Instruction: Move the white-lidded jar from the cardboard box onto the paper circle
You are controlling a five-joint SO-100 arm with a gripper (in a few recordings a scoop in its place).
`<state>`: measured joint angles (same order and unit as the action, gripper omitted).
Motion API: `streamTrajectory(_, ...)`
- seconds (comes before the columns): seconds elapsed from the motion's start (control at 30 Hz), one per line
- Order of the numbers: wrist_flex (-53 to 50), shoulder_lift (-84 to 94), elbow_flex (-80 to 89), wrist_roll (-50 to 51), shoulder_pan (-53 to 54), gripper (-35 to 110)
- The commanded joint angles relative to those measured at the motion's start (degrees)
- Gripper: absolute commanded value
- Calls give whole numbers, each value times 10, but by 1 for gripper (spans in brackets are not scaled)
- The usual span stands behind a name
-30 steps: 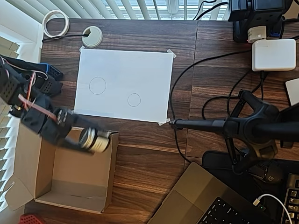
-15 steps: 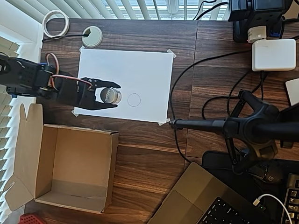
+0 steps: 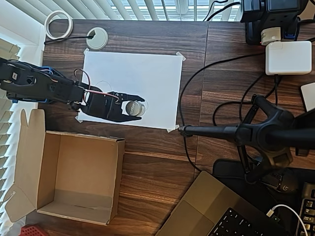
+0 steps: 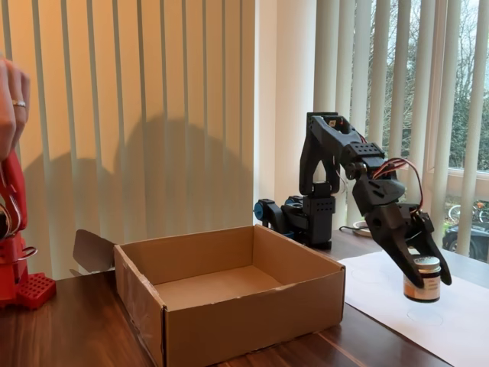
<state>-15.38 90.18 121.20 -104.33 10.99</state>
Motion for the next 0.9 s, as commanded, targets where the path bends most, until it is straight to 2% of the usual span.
streamTrajectory(0.0, 37, 14, 5, -1, -4, 2)
streamTrajectory(0.87, 67, -48, 17, -4, -18, 2)
